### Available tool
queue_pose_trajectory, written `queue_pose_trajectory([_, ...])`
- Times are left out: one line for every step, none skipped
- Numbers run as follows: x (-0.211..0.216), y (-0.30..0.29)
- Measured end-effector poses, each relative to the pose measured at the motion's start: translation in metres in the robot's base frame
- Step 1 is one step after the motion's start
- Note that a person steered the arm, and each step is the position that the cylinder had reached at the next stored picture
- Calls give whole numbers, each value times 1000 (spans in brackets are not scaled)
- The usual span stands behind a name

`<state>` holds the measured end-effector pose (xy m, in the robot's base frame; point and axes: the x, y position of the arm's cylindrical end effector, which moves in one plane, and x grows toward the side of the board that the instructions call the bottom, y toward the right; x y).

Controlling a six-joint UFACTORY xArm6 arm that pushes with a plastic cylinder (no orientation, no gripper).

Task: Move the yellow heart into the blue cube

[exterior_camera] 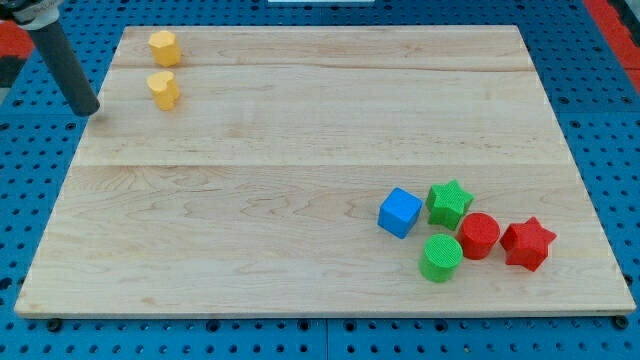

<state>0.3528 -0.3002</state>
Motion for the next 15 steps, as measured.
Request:
queue_pose_trajectory([-21,0])
queue_pose_trajectory([-25,75])
queue_pose_trajectory([-16,138])
queue_pose_trajectory([-37,147])
queue_pose_trajectory([-67,119])
queue_pose_trajectory([-82,173])
queue_pose_trajectory([-48,192])
queue_pose_trajectory([-17,198])
queue_pose_trajectory([7,207])
queue_pose_trajectory([26,220])
queue_pose_trajectory([38,239])
queue_pose_trajectory([38,259])
queue_pose_trajectory([40,313])
queue_pose_trajectory([79,346])
queue_pose_trajectory([103,363])
